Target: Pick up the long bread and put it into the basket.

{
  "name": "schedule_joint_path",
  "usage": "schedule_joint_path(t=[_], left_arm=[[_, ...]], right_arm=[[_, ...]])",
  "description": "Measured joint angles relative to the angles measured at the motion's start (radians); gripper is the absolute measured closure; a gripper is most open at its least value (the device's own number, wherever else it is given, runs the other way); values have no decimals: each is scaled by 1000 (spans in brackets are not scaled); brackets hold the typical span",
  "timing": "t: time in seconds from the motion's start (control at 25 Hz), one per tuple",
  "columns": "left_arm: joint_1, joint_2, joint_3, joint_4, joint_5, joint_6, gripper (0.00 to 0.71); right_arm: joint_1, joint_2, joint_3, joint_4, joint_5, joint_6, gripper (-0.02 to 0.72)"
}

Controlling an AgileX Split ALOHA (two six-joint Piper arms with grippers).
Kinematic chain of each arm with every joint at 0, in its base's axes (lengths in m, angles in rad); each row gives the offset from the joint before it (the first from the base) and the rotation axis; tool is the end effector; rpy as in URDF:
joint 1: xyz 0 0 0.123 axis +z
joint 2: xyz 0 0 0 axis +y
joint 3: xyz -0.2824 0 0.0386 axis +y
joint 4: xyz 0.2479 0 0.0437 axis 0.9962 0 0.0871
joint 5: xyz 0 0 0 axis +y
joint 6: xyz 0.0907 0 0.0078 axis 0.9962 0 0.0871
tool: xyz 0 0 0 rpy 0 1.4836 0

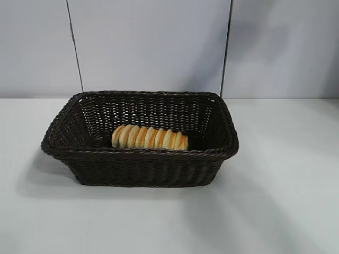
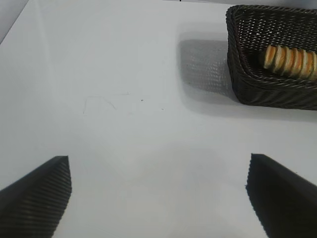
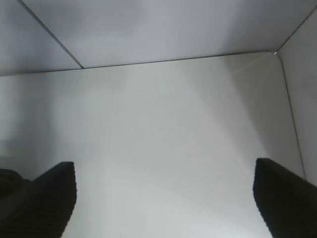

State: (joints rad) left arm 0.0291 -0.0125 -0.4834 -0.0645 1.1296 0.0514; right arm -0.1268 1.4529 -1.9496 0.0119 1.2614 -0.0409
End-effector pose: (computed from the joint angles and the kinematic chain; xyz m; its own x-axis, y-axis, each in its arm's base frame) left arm -0.0078 -0.0055 0.2672 -0.5182 0.0087 -0.8552 0.0331 0.9994 -0.0099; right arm 0.2710 -0.0335 0.5074 -0.6258 0.0422 -0.7789 0.0944 0.9953 -0.0219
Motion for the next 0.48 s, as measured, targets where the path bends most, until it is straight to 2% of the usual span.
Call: schedule_joint_path(t=[0.32, 0.48], left_arm=[[0, 0, 0, 0, 0, 0, 19], [0, 0, 0, 0, 0, 0, 19]], right_arm=[[0, -436, 218, -42, 1, 7, 8], [0, -672, 427, -48, -92, 8, 8]])
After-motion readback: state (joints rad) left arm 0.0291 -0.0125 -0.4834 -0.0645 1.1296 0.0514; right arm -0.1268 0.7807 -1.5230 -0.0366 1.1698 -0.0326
